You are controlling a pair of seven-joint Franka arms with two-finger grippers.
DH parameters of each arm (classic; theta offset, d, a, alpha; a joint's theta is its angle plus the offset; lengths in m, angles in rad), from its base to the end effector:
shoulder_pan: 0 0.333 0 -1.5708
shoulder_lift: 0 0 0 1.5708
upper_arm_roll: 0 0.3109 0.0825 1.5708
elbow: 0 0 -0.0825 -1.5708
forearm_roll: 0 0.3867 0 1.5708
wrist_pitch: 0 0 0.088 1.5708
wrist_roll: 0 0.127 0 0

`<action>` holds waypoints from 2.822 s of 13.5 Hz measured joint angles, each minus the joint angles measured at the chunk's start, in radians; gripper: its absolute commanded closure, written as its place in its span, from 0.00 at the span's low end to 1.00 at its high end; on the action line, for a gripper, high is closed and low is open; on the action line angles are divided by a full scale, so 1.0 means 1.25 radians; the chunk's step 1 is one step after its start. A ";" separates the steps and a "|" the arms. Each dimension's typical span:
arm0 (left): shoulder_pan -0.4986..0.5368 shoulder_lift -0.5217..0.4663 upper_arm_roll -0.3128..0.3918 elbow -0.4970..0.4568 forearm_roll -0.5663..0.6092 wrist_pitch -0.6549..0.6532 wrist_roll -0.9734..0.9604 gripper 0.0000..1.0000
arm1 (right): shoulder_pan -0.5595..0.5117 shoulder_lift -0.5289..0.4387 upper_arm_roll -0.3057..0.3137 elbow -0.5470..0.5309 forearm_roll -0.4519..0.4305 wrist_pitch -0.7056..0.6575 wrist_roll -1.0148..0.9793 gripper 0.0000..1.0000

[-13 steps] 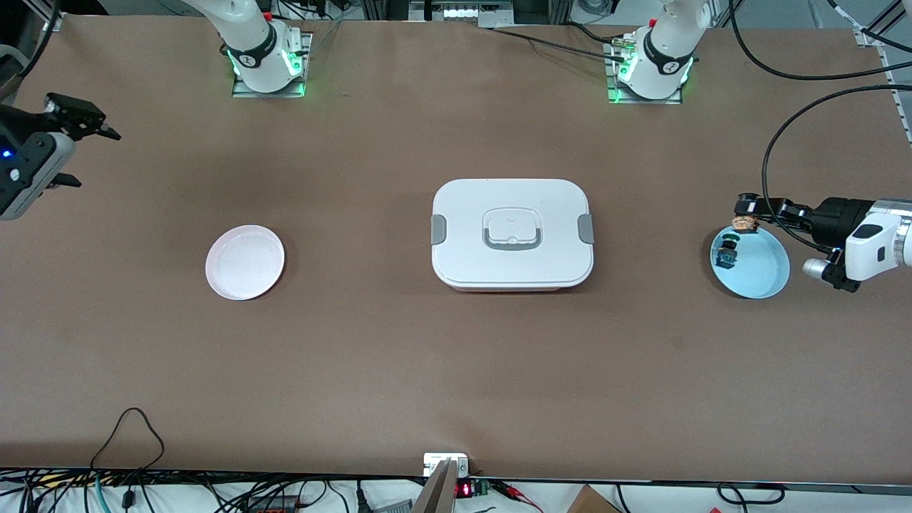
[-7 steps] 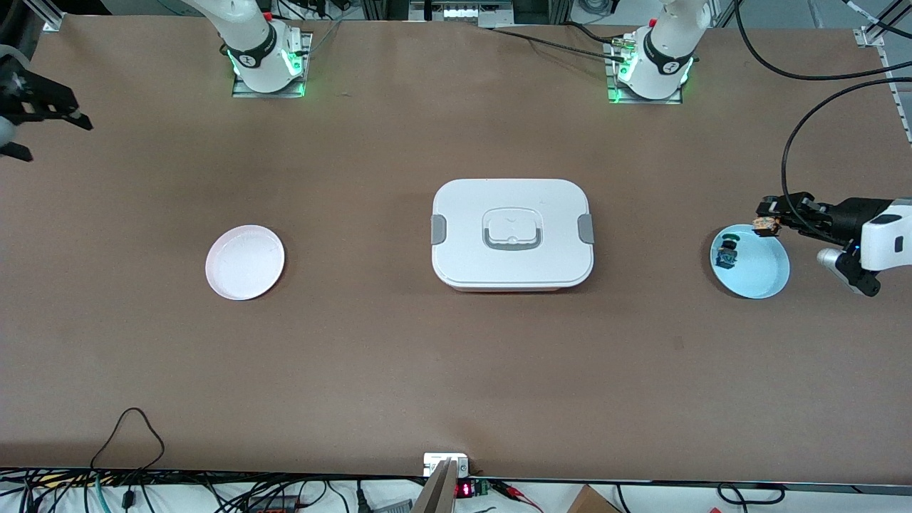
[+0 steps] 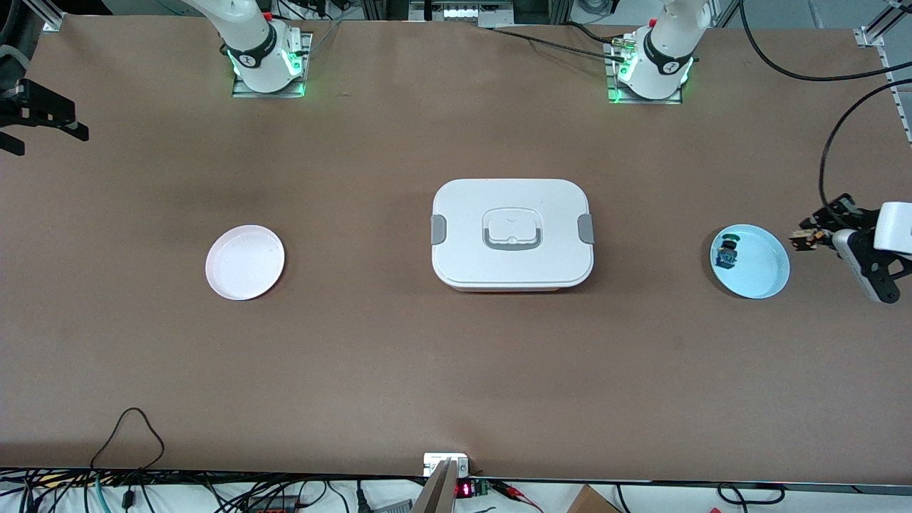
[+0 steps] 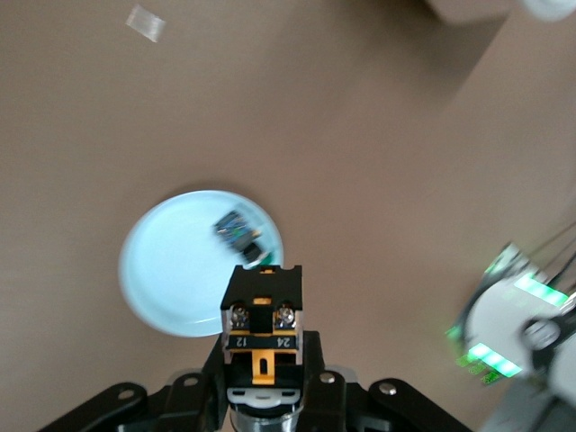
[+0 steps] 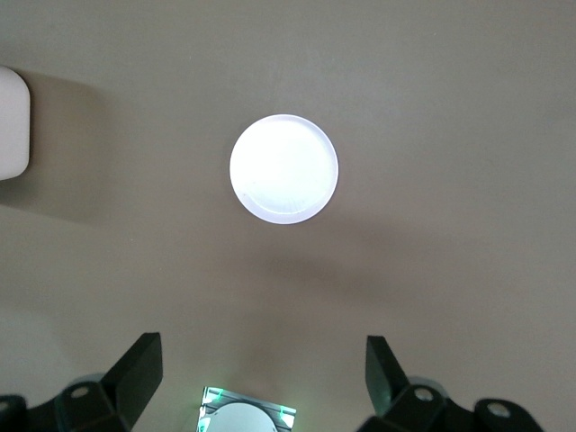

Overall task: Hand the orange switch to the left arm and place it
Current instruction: 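Move the switch with the left gripper over the blue plate, then lower the orange switch onto the blue plate beside the green switch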

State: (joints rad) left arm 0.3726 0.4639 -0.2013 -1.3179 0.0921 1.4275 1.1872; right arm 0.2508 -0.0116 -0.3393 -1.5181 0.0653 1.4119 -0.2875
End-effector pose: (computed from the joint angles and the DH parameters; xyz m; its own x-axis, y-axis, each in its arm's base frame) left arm 0.6302 0.1443 0.4285 0.5070 -0.8525 -0.1273 -0.7948 -0.5195 0.3137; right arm 0.5339 -0.0393 0.6172 0.9756 0.2077 -0.0713 0.2009 -0.9752 -0.0930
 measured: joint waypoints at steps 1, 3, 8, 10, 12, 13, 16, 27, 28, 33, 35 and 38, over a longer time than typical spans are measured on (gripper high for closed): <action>0.000 0.000 0.000 0.006 0.030 0.034 0.068 1.00 | 0.000 -0.018 0.002 -0.033 -0.001 0.018 0.001 0.00; 0.001 0.000 0.004 0.009 0.060 0.101 0.187 1.00 | 0.006 -0.031 0.018 -0.081 -0.013 0.077 0.003 0.00; 0.003 0.030 0.007 0.003 0.106 0.150 0.305 1.00 | 0.048 -0.002 0.044 -0.113 -0.029 0.171 0.017 0.00; 0.006 0.054 0.008 -0.016 0.118 0.173 0.311 1.00 | 0.059 -0.004 0.045 -0.112 -0.030 0.171 0.053 0.00; 0.023 0.066 0.009 -0.065 0.119 0.230 0.313 1.00 | 0.060 -0.006 0.045 -0.112 -0.030 0.171 0.104 0.00; 0.035 0.067 0.009 -0.094 0.119 0.258 0.316 1.00 | 0.064 -0.007 0.045 -0.112 -0.030 0.171 0.122 0.00; 0.060 0.068 0.009 -0.162 0.119 0.327 0.346 1.00 | 0.075 -0.007 0.045 -0.112 -0.030 0.171 0.143 0.00; 0.079 0.067 0.008 -0.323 0.119 0.493 0.358 1.00 | 0.060 0.026 0.032 -0.071 -0.036 0.177 0.103 0.00; 0.079 0.067 0.008 -0.337 0.119 0.502 0.358 1.00 | 0.055 0.026 0.029 -0.071 -0.036 0.177 0.091 0.00; 0.079 0.067 0.008 -0.381 0.119 0.542 0.358 1.00 | 0.049 0.026 0.029 -0.071 -0.036 0.177 0.081 0.00; 0.088 0.067 0.008 -0.407 0.119 0.571 0.358 1.00 | 0.049 0.026 0.029 -0.071 -0.036 0.177 0.081 0.00; 0.108 0.067 0.008 -0.441 0.119 0.609 0.359 1.00 | 0.049 0.026 0.029 -0.071 -0.036 0.177 0.081 0.00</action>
State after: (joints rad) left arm 0.5082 0.5471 -0.1908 -1.8698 0.2412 2.1887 1.6361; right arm 0.3115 0.0209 -0.3035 -1.6069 0.0201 1.6326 -0.1868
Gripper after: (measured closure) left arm 0.656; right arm 0.000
